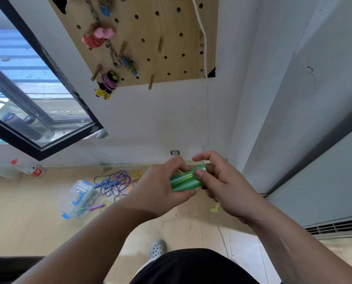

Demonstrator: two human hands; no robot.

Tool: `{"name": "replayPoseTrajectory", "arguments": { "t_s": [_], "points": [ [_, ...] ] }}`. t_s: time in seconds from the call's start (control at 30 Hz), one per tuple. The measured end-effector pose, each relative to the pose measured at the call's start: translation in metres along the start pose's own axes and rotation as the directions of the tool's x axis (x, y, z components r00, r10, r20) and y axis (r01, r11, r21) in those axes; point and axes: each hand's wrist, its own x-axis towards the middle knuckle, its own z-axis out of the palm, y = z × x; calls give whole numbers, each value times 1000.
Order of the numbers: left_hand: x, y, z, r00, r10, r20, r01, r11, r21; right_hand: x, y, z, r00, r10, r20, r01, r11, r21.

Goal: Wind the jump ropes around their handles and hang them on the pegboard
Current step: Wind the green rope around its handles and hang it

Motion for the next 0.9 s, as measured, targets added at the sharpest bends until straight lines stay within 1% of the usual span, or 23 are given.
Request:
{"name": "replayPoseTrajectory", "arguments": {
  "t_s": [0.03,0.1,0.2,0.37,0.5,0.63,0.77,0.8,0.83,0.9],
  "points": [
    [0,0,1,999,-33,-12,32,997,-73,0,0,0,1000,-5,-12,5,1000,14],
    [-1,3,3,996,-89,-26,84,984,-159,1,-1,0,1000,-17,-25,17,1000,21],
    [-2,6,5,989,-141,-46,130,974,-187,3,-2,-5,998,-48,-36,46,997,-66],
    [-3,4,9,986,-160,-51,151,977,-153,5,-2,-10,997,-54,-49,44,979,-198],
    [-2,1,9,982,-178,-57,170,977,-131,4,4,-14,996,-62,-68,36,945,-325],
    [0,-3,13,978,-211,-1,209,971,-113,1,2,-17,994,-98,-54,56,856,-514],
    [1,-4,16,979,-202,20,202,979,-19,0,-3,-18,981,-186,-48,114,766,-633],
    [1,-4,16,980,-200,19,200,980,-15,0,-4,-19,979,-199,-43,124,750,-650],
    [1,-3,17,980,-200,20,201,979,-23,0,-6,-21,979,-198,-41,125,755,-643],
    [2,-2,18,980,-200,21,200,979,-31,-1,-9,-25,985,-164,-47,116,846,-521]
  ]
}}
